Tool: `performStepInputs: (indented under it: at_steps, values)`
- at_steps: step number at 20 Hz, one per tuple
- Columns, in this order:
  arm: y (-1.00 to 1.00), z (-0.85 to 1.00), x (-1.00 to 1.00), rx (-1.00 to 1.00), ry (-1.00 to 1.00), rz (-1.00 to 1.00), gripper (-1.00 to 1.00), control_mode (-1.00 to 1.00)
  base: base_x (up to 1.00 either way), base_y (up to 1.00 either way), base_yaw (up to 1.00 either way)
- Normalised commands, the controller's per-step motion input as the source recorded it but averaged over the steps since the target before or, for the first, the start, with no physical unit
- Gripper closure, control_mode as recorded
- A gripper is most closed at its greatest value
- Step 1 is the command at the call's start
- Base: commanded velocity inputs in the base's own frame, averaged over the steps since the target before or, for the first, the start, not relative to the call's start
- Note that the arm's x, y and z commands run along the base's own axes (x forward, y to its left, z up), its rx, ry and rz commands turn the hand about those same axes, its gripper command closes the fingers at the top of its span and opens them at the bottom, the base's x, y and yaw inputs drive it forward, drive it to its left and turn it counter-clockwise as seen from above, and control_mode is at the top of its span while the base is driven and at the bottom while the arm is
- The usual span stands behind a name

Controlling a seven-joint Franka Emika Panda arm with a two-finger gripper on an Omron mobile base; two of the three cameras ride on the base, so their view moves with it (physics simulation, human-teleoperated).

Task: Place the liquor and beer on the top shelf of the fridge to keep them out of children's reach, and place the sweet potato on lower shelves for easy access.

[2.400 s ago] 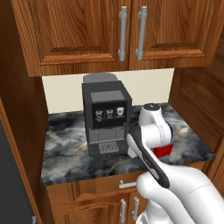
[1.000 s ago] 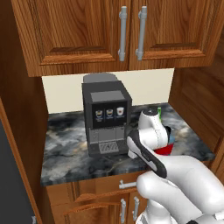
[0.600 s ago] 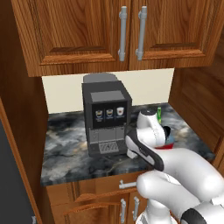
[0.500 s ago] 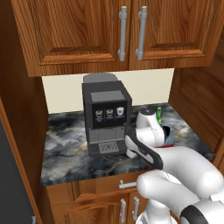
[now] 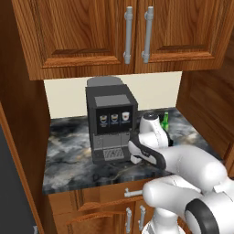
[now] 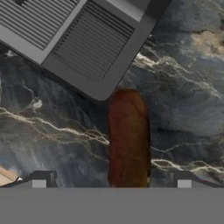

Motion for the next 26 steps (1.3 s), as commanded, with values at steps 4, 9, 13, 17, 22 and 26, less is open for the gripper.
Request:
performStepInputs:
  at_steps: [4,9,13,17,22,26]
  values:
    - [-0.13,-0.3,0.0,0.0,0.0,0.0,-1.0,-1.0,0.0,0.0,0.0]
    - [-0.23,-0.15,0.0,0.03,0.0,0.0,-1.0,-1.0,0.0,0.0,0.0]
    - [-0.11,-0.08,0.0,0.04,-0.02,0.02,-1.0,-1.0,0.0,0.0,0.0]
    - [-0.07,-0.17,0.0,0.03,-0.01,0.03,-1.0,-1.0,0.0,0.0,0.0]
    - [0.0,-0.26,0.0,0.0,0.0,0.04,-1.0,-1.0,0.0,0.0,0.0]
    - [0.0,-0.22,0.0,0.0,0.0,0.03,-1.0,-1.0,0.0,0.0,0.0]
